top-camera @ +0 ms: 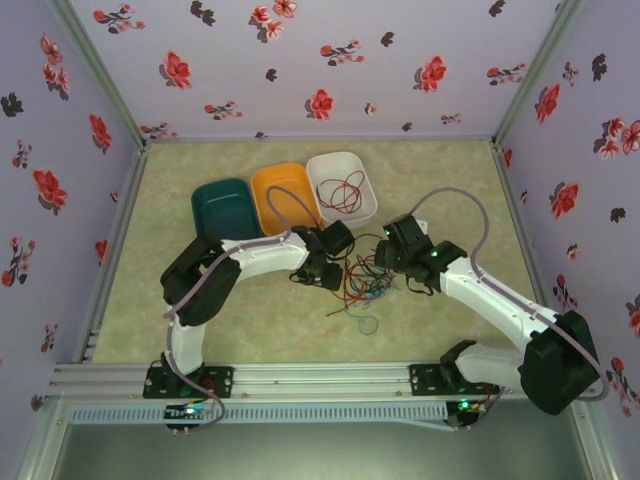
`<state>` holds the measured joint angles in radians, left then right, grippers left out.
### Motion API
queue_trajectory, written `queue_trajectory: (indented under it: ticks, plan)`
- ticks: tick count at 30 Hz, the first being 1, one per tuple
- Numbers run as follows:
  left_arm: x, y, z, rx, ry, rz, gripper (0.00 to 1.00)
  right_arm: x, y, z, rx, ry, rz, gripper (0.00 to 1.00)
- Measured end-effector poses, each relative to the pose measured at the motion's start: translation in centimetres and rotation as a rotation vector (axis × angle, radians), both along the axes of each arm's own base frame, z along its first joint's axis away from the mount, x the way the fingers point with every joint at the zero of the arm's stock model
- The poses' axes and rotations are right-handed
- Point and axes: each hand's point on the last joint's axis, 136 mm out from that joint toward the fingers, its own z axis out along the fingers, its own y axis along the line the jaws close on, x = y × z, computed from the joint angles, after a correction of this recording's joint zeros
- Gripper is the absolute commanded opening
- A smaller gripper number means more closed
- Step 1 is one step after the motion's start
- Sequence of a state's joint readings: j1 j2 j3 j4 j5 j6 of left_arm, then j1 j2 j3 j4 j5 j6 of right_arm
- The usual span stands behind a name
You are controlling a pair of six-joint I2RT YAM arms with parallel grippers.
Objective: Untangle the cables
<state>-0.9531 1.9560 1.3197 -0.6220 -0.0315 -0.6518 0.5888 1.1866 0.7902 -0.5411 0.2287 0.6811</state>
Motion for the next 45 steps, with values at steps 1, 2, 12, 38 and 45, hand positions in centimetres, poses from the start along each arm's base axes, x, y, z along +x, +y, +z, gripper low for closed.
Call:
queue_trajectory:
  ticks: [1, 2, 12, 38, 45]
  plan:
    - [0.1, -0.1, 0.0, -0.001, -0.001, -0.001, 0.48, 0.0, 0.0, 0.0, 0.0, 0.001, 0.0, 0.7]
    - [0.1, -0.1, -0.1, 0.008, 0.0, -0.006, 0.45, 0.0, 0.0, -0.1, 0.0, 0.0, -0.001, 0.7]
    - [0.4, 0.8, -0.3, 0.071, -0.017, -0.019, 0.08, 0.2, 0.0, 0.0, 0.012, -0.003, -0.002, 0.7]
    - [2.8, 1.6, 9.8, -0.106, -0.343, 0.005, 0.0, -0.1, 4.1, -2.7, 0.05, 0.051, 0.146, 0.99]
    - [2.6, 2.7, 12.5, -0.137, -0.413, 0.002, 0.0, -0.2, 4.1, -5.3, 0.009, 0.116, 0.144, 0.99]
